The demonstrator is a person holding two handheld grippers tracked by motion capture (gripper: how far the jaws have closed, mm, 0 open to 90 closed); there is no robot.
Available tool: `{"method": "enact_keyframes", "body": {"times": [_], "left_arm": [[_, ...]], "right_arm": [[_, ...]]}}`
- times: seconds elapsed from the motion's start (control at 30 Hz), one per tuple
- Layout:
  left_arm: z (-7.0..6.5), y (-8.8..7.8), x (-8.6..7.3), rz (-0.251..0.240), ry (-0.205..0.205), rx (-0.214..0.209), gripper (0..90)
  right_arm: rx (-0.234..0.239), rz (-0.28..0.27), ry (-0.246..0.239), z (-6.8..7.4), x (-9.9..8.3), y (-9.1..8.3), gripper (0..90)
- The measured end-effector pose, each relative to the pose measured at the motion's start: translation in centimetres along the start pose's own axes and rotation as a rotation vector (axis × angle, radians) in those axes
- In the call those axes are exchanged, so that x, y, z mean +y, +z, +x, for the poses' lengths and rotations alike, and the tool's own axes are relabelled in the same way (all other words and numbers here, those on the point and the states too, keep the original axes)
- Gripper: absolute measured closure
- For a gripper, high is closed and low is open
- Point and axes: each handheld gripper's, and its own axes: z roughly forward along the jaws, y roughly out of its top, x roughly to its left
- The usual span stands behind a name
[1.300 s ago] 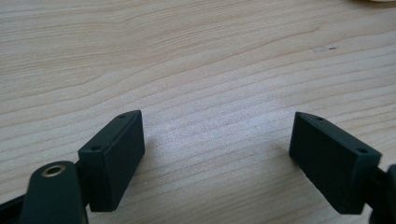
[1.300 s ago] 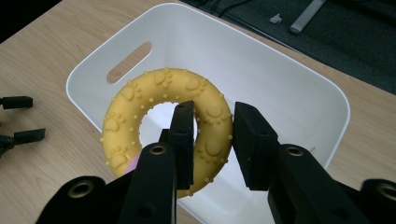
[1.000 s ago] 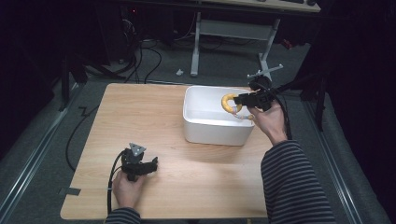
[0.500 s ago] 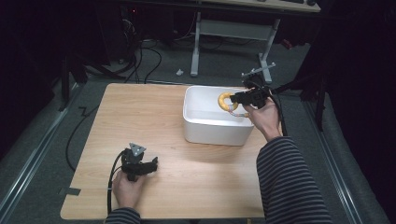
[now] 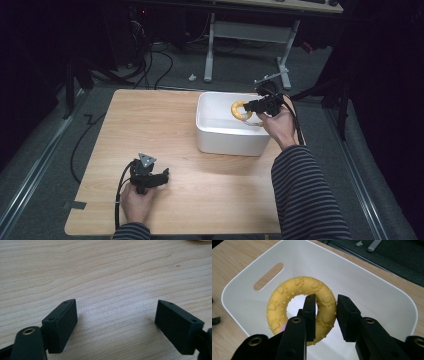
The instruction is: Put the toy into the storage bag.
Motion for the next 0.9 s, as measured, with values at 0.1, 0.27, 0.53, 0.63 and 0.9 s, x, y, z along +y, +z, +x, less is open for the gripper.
{"method": "enact_keyframes", "body": {"times": [0.1, 0.27, 0.53, 0.63, 0.9], "left_arm": [[0.0, 0.0, 0.0, 0.0, 0.0, 0.0, 18.4], [0.0, 0.0, 0.0, 0.0, 0.0, 0.0, 18.4], [0.0, 0.0, 0.0, 0.0, 0.0, 0.0, 18.4], [0.0, 0.0, 0.0, 0.0, 0.0, 0.0, 18.4], [0.0, 0.0, 0.0, 0.0, 0.0, 0.0, 18.4]], "right_arm": [[0.005, 0.001, 0.01, -0.2, 0.0, 0.4, 70.1], [0.005, 0.007, 0.008, -0.2, -0.1, 0.9, 70.1], [0.015, 0.021, 0.01, -0.3, -0.5, 1.7, 70.1], [0.015, 0.028, 0.011, -0.2, -0.6, 1.9, 70.1], [0.034, 0.04, 0.008, 0.1, -1.0, 2.5, 70.0]]}}
